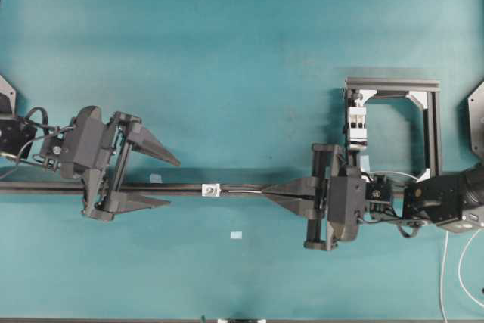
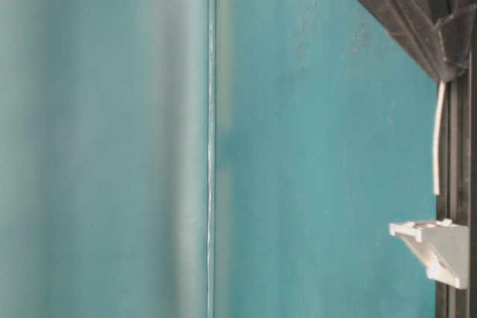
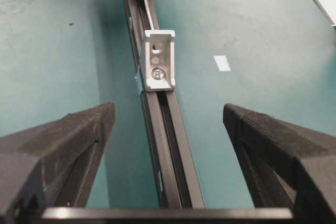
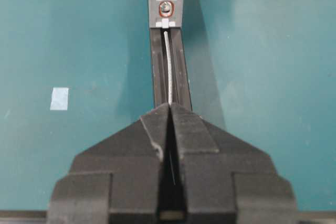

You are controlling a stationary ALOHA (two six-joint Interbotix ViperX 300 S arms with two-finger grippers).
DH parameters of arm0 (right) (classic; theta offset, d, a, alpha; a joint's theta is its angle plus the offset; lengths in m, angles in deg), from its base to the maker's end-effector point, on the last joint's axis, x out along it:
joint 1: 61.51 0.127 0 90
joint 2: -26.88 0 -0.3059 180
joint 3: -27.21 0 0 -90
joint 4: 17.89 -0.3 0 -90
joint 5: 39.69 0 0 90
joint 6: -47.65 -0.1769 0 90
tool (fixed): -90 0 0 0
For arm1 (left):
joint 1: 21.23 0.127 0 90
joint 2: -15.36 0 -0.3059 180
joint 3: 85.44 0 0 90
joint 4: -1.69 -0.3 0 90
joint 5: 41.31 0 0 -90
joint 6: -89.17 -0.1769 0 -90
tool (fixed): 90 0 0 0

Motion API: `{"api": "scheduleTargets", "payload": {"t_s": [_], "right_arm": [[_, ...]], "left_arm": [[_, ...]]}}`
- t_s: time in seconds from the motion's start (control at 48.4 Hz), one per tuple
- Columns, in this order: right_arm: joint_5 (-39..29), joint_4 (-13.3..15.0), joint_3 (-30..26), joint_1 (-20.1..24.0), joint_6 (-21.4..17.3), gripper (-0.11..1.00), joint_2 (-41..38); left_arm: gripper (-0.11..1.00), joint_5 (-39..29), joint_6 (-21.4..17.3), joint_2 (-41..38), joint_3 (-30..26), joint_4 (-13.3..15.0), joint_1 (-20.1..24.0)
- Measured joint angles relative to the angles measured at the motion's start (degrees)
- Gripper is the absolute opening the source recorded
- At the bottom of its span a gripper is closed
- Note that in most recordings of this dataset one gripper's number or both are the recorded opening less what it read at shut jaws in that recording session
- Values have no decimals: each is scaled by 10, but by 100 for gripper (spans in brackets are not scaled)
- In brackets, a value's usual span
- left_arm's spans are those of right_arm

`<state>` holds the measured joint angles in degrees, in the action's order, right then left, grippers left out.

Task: Insert the wire into the hole on the left side and pull it with the left arm.
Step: 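Slide the right gripper left, pushing the wire tip into the bracket hole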

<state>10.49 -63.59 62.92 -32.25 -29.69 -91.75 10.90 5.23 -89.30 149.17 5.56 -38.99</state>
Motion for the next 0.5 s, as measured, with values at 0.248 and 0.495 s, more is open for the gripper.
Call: {"api": "scheduleTargets", "payload": {"t_s": [0.248,0.495], "right_arm": [[1,4,-11,-4,1,-2,-8],[0,10,-18,-10,1,-2,-11]], "left_arm": [[66,-1,0,1,0,1,1],[66,0,1,0,0,1,1]]}}
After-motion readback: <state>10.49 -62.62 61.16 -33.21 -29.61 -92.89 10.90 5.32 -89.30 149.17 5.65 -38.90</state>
